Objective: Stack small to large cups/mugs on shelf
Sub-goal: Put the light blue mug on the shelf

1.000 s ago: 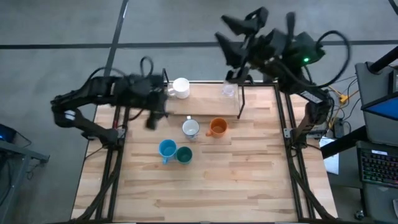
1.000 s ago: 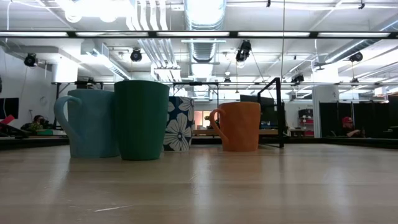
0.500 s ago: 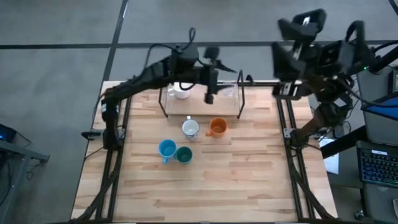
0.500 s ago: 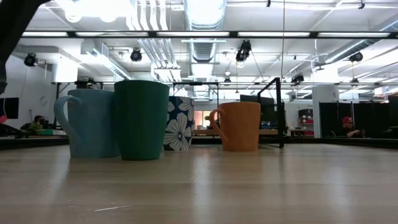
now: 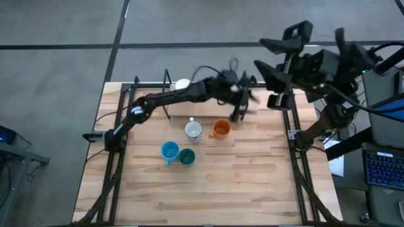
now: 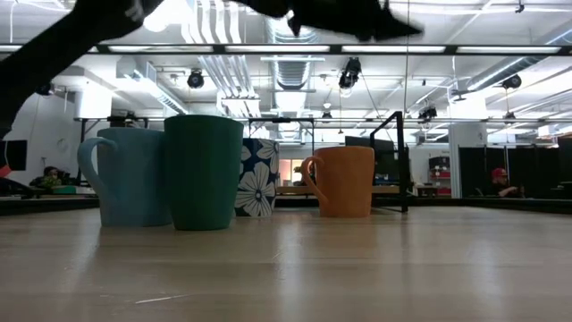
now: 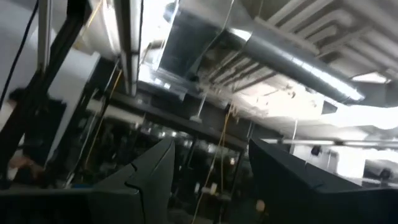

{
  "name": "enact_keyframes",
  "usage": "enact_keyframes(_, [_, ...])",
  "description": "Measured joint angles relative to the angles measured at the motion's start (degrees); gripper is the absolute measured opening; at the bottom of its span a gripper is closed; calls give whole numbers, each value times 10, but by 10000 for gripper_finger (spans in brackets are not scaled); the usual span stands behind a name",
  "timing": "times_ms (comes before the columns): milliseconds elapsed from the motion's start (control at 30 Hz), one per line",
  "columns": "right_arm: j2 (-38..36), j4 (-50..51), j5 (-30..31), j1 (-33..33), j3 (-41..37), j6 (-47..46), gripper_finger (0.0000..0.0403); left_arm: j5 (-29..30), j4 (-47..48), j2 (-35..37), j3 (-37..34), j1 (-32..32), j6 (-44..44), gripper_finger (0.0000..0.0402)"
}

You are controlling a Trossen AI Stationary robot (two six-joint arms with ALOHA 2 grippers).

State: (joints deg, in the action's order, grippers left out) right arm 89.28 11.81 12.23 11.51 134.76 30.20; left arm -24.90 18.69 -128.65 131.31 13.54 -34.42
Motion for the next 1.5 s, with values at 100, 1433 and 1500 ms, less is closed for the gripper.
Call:
enact_keyframes(100, [-3, 13, 0, 0, 1, -2, 201, -12, 28, -12, -18, -4, -16, 201])
enact_keyframes(1433, [1, 85, 153, 49, 1, 62, 201, 629, 201, 22, 36, -40, 88, 1])
enact_keyframes(1500, [4, 84, 153, 49, 1, 70, 201, 679, 220, 46, 34, -43, 39, 1])
